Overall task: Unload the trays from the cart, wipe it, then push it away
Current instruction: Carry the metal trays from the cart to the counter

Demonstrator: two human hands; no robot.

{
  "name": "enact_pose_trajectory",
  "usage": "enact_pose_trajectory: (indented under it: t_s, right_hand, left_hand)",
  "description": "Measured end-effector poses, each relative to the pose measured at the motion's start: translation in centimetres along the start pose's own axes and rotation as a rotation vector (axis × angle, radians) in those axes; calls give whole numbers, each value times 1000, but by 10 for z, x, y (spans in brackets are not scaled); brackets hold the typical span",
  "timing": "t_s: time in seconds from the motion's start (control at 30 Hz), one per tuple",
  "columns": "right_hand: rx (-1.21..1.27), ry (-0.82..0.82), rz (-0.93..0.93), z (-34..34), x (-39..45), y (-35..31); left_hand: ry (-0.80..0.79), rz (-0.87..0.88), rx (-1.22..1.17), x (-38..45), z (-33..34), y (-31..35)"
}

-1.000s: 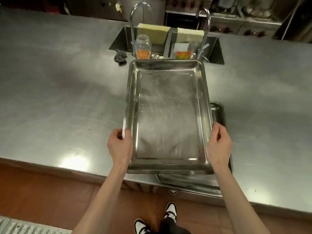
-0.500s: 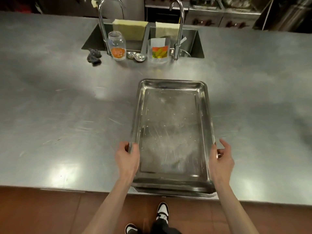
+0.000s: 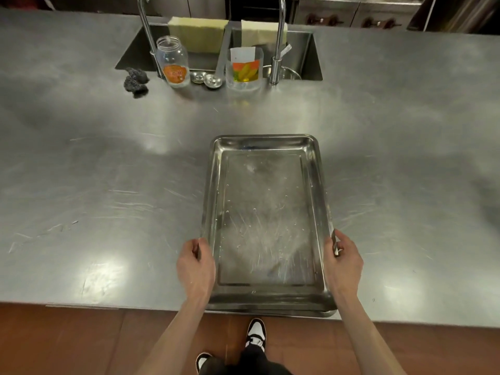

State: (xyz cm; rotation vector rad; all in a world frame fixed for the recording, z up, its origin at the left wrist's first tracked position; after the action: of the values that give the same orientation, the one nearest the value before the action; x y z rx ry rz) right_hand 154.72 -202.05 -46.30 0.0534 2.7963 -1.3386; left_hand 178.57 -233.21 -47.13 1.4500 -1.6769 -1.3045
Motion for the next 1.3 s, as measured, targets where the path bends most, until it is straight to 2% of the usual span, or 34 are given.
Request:
enact_pose_trajectory:
  t_s: [0.17,0.4,0.53,0.7,1.13,1.3]
  right_hand:
    - [-118,18,-22,6,-1,4]
    - [-153,29,-82,9,1,10]
    - [-235,46,-174,8,-4,3]
    - [-250,63,-201,5,-8,2]
    - [-152,37,-109,10,-11,19]
    - [-176,37,-100,13,-14,24]
  left_hand:
    - [58,-49,88,1,0,-12]
    - [21,80,26,3,5,-6]
    - [30,108,74,4,6,-12]
    - [59,91,73,4,4,-20]
    - [70,128,79,6,6,-24]
    - [59,24,-19,10,4,-31]
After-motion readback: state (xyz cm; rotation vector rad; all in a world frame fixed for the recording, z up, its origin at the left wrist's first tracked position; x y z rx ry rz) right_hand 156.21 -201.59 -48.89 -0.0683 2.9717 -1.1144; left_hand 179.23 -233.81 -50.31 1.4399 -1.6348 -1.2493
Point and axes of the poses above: each hand's wrist, its own x-axis towards the middle knuckle, its own z-axis out of the palm, y = z × x, the point moved 8 cm from there along x, towards the middle knuckle, and after that the axes turned 6 degrees about -x, right-handed, at the moved point
